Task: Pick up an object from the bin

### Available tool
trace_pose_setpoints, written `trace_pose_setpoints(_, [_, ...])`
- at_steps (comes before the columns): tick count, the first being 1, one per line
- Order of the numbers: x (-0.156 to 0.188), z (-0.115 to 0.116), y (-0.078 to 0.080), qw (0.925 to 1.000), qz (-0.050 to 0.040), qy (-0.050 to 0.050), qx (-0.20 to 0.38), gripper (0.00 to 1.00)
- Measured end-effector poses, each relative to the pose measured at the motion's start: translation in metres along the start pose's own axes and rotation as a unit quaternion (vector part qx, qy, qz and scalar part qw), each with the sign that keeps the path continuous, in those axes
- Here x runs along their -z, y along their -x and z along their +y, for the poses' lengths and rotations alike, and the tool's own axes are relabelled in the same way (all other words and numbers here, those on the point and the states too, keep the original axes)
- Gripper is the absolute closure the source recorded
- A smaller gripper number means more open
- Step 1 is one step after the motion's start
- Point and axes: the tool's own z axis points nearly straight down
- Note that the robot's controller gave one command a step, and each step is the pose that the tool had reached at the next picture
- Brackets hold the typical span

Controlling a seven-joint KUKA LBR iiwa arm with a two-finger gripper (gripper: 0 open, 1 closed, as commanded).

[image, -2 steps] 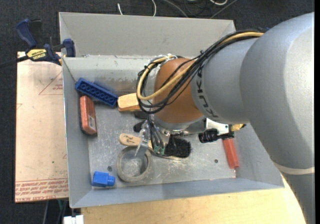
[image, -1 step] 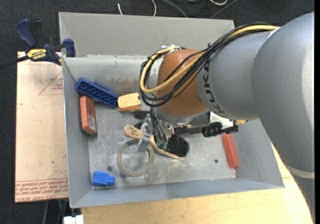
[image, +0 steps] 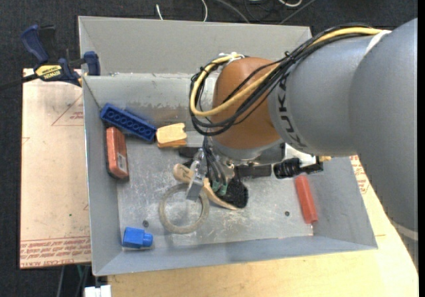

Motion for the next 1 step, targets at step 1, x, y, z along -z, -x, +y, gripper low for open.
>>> trace_pose_setpoints(1, [0.0373,0.0013,0.0013,1.0000,-0.0027,0.002,0.001,1.00])
